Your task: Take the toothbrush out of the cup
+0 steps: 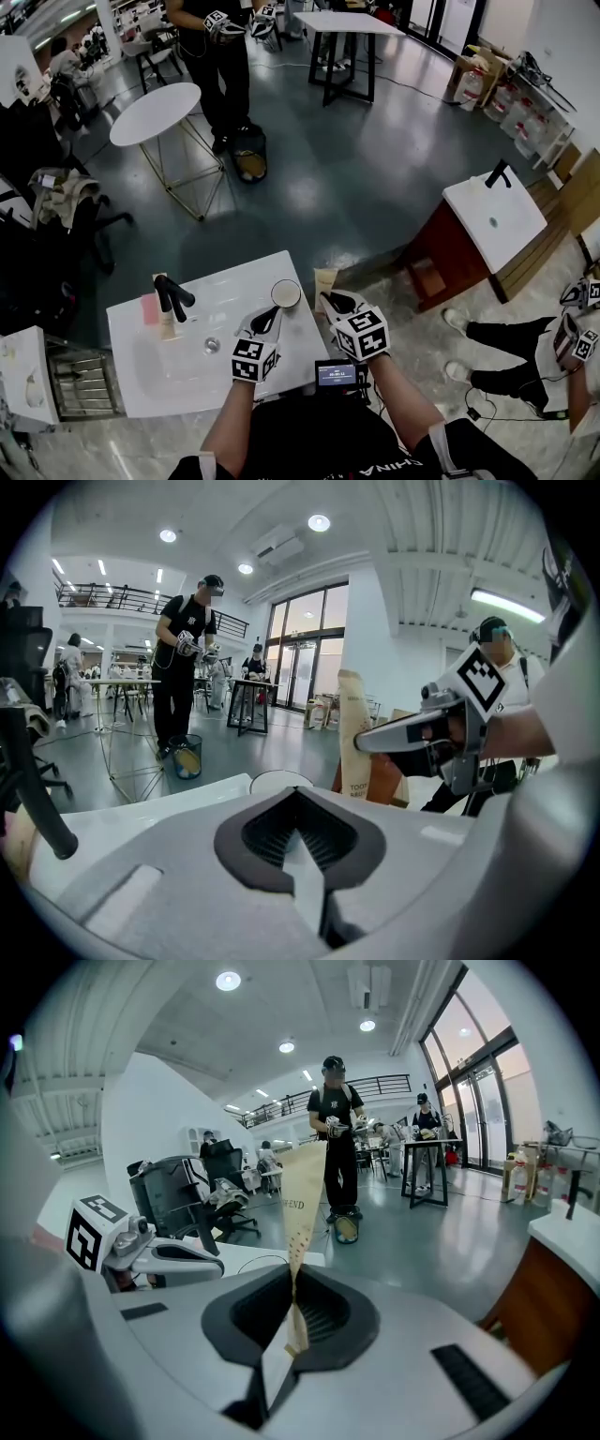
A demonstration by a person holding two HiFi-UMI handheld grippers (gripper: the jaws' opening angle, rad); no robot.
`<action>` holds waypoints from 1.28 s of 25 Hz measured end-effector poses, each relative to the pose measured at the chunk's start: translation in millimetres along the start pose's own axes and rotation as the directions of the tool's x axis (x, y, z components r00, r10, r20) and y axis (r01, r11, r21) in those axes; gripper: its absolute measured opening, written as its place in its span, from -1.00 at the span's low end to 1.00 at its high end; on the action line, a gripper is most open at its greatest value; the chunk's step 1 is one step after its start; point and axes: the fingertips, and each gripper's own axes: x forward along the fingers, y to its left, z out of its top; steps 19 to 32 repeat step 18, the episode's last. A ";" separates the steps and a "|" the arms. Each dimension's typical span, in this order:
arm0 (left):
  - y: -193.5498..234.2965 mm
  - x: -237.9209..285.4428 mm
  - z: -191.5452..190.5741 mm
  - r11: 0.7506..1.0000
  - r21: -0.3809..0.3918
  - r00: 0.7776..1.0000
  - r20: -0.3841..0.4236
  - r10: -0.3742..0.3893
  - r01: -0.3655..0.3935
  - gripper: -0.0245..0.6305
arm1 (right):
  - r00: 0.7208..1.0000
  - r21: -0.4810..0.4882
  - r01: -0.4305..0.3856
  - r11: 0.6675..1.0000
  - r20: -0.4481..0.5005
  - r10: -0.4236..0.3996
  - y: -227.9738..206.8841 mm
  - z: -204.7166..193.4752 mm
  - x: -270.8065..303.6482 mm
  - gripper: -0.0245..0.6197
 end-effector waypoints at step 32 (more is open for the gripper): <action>-2.2 -1.6 -0.7 1.000 0.015 1.000 -0.013 0.000 0.000 -0.90 | 1.000 -0.008 -0.005 1.000 -0.008 0.005 6.0 -1.0 -1.4 -0.84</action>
